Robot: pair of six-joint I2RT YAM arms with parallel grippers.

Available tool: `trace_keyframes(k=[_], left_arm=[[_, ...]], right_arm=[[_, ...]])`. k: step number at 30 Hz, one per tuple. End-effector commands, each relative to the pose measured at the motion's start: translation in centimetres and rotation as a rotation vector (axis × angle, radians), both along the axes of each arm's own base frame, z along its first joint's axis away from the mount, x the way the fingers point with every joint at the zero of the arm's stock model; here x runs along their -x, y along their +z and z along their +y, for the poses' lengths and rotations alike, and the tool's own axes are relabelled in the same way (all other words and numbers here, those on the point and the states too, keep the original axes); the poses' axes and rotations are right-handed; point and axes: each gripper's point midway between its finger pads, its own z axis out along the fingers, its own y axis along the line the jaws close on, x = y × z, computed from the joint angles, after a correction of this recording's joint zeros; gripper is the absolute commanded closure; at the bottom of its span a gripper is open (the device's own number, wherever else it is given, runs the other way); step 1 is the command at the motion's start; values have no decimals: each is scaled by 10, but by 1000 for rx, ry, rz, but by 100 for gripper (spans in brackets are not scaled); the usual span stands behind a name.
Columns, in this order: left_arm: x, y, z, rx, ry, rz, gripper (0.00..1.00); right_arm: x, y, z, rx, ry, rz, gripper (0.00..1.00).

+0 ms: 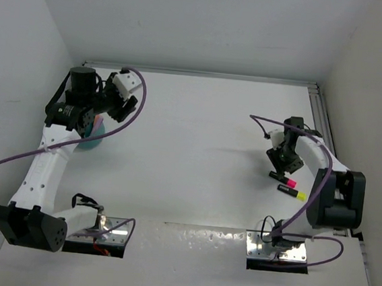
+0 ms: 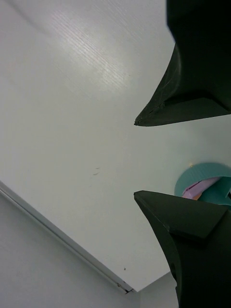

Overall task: Sort the stationery into containers
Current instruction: Pick up the pen from the center of the board.

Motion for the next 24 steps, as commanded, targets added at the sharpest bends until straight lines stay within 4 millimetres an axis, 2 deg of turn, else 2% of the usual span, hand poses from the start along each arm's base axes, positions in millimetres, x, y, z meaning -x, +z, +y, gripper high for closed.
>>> trace_keyframes(k=[1,5,11,15,17,18,19,20,21,22,23,24], left_arm=[[7,4,-4,-22,8,-31,38],[10,2,-13,-29,-13,-30,38],[6,1,-15,-55,-1,-50,38],[6,-2,-18,-52,-7,-45,38],[6,-6,-21,-46,-13,-39,38],[8,-8,-24,-42,-31,-36,38],[9,-8,-29,-40,-50,-43,38],[14,-11,-34,-34,-85,-44,38],[15,-9,-38,-32,-108,-63,39],[17,-8,-43,-37,-138,-79,39],[21,-11,-48,-32,-170,-84,39],[22,-10,-54,-34,-197,-98,39]], right_arm=[[-23,-12,-9,19,93,-23,53],[-26,-30,-12,4,121,29,55],[-27,-50,-12,-10,155,70,59],[-29,-61,-9,-20,171,97,67],[-34,-60,-4,-19,190,97,79],[-37,-58,1,-20,198,99,84],[-42,-55,14,-20,233,92,92],[-45,-52,24,-35,223,85,96],[-58,-41,40,-45,244,63,100],[-63,-35,52,-65,240,53,100],[-86,-16,66,-94,204,-5,100],[-86,-11,88,-134,213,22,100]])
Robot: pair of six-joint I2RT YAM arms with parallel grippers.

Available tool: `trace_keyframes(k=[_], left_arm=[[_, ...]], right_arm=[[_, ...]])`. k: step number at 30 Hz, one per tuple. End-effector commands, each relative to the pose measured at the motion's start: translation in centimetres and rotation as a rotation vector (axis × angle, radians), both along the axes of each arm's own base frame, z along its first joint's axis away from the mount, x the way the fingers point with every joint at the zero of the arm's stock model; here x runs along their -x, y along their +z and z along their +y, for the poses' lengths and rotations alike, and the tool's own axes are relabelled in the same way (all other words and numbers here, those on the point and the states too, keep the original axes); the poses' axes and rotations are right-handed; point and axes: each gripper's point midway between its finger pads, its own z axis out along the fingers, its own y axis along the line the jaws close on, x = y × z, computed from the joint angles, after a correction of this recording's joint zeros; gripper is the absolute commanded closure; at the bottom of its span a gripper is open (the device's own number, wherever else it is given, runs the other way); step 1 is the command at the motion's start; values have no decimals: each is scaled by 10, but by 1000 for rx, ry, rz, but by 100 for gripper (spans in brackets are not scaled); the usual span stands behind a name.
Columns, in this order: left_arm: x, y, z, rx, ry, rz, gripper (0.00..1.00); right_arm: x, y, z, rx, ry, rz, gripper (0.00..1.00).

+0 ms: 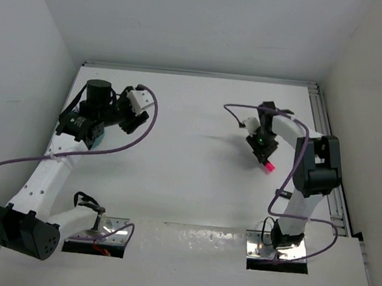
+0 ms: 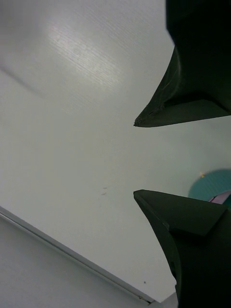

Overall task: Sort the stationery into containers
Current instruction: Pick up the pen from the center of the board.

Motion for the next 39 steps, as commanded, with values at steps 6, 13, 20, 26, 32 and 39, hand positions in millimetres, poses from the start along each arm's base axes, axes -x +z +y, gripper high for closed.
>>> trace_keyframes(k=[6,13,20,26,32,39], left_arm=[[32,14,-76,-81,-415,-165,40],[79,-36,-151,-333,-728,-171,41],[104,-69,-183,-421,-854,-265,44],[118,-90,-175,-504,-881,-491,45],[123,-91,-178,-502,-857,-622,45],[139,-90,-182,-498,-815,-784,44]], right_arm=[[-77,96,175,-417,-242,-8,100],[-50,73,259,-510,-530,244,100],[-21,68,285,-610,-729,481,100],[-4,85,286,-626,-790,512,100],[26,81,279,-558,-887,511,100],[42,93,279,-541,-931,470,100]])
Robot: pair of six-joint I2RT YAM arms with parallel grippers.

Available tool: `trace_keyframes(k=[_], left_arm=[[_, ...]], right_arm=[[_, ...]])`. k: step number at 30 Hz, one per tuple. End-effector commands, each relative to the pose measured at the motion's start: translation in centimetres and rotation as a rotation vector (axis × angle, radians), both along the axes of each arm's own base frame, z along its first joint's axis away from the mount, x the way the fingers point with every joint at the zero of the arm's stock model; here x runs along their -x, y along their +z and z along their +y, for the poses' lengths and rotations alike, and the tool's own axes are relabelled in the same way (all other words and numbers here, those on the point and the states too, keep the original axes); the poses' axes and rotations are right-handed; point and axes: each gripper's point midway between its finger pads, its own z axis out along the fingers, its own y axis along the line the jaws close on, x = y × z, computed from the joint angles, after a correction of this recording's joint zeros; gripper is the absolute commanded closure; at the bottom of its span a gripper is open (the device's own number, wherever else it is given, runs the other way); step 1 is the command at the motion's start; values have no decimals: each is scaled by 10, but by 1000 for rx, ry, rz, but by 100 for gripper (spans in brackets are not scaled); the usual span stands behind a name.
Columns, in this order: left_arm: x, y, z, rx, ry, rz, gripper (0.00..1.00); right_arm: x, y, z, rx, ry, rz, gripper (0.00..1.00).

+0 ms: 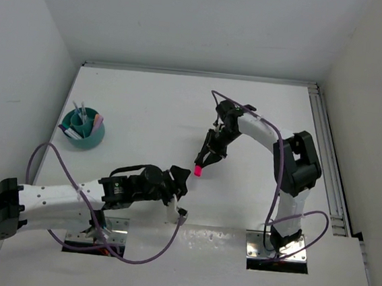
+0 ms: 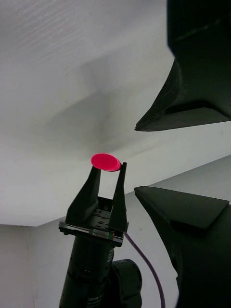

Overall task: Sort the stationery into containers
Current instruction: Pick up the pen from the center of the board.

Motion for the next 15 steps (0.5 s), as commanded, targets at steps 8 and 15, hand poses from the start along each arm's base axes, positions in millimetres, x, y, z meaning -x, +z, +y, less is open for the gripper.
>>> trace_keyframes(k=[8,15], left_arm=[[6,28,-21,128,-30,-137,44],[10,14,-30,82,-64,-125,46]], right_arm=[[6,23,5,-18,-76,-25,100],[13,27,9,-53,-58,-19,100]])
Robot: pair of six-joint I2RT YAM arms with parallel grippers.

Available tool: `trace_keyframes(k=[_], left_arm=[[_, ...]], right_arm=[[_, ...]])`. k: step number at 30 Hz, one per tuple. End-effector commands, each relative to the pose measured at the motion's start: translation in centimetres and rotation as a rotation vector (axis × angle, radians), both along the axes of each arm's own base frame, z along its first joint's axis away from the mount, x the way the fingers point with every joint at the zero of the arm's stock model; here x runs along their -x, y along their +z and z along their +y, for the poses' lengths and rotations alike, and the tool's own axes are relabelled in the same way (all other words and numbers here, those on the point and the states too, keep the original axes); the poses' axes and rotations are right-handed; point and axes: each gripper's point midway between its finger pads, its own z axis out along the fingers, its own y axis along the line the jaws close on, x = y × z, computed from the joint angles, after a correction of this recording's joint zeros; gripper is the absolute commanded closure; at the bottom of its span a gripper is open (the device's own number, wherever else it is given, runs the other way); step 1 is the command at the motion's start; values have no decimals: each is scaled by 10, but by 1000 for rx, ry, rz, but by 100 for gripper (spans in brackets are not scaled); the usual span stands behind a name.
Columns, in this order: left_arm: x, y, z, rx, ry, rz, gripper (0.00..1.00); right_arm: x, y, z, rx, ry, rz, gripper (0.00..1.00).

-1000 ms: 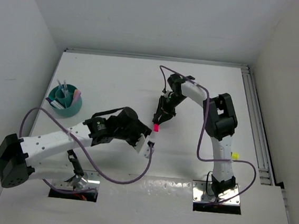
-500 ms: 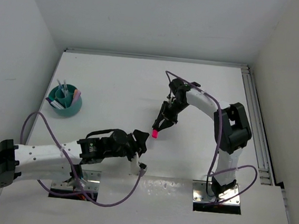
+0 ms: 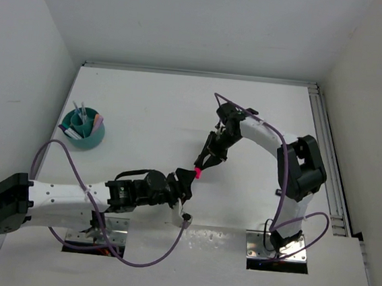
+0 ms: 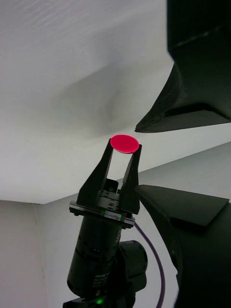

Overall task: Sort the stationery into containers
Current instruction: Pick up the pen from the center of the board.

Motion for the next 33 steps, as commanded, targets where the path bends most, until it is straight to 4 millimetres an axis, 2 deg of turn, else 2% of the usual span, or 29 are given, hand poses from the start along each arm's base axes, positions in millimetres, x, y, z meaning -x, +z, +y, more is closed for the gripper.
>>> trace_keyframes(k=[1,10,22,28,31,33], left_arm=[[5,7,-9,26,-35,-31,47],[-2,-8,-14,-21,-3,-6,47],[-20,-2,-18,-14,51,-16,48],[-29,-2,-18,-16,68,-19,60],[-31,0,-17,-10,79,-17,75],[-33,0,-15,-9,91,-12,81]], right_arm=[[2,20,8,-58,-2,-31,100],[3,25,9,-66,-4,-36,100],[5,26,15,-81,7,-22,100],[7,29,16,-89,14,-24,100],[9,28,17,-91,18,-23,100],[11,30,18,-94,24,-26,100]])
